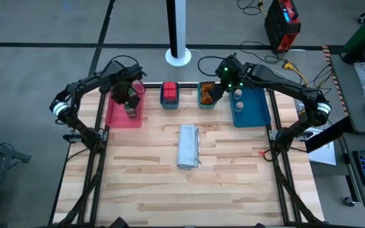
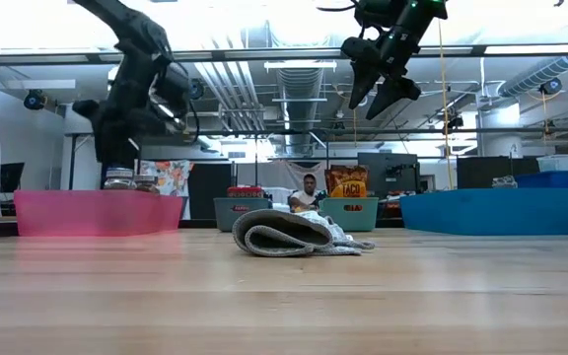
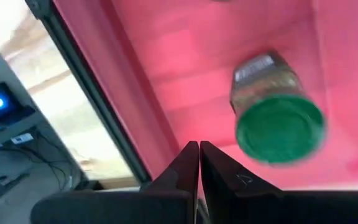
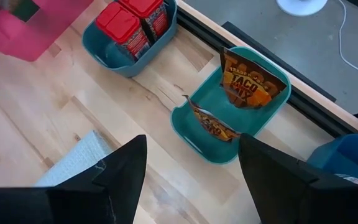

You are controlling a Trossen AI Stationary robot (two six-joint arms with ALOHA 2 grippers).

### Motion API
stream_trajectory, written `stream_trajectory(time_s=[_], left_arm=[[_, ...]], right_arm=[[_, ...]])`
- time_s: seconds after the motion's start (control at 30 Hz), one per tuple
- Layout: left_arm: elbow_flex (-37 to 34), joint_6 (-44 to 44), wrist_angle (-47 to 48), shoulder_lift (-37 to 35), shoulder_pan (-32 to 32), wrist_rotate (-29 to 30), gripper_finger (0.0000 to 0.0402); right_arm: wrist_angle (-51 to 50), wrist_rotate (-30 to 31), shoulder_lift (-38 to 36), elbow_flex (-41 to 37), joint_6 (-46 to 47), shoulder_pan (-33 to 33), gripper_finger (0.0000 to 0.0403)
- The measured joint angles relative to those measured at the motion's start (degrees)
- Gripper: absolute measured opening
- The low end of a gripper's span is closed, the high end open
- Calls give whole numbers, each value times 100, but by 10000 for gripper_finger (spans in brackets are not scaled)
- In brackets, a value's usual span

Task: Sort spices by type
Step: Put the green seasoning bottle into the pink bin

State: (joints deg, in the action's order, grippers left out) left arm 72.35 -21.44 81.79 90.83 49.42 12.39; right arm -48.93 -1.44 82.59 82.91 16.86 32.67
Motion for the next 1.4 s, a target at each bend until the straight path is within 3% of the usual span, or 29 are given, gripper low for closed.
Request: stream_trajectory(time_s=[0.07, 0.23, 0.3, 0.57, 0.87, 1.4], left_arm=[[251, 135, 260, -2, -49, -179, 0], [453, 370, 524, -13, -244, -1732, 0], [392, 537, 517, -20, -399, -1939, 0], [-127, 395, 166, 15, -585, -1020, 0], [-297, 462, -380, 19, -580, -984, 0], [-279, 621, -367, 19, -572, -678, 0]], right_arm=[[0, -1, 0, 0, 5, 0, 240], [-4, -3, 0, 0, 7, 0, 246], [-4, -3, 0, 0, 5, 0, 248], [-2, -5, 0, 0, -112, 0, 241], [-2, -5, 0, 0, -141, 0, 249], [-4, -5, 0, 0, -99, 0, 243]])
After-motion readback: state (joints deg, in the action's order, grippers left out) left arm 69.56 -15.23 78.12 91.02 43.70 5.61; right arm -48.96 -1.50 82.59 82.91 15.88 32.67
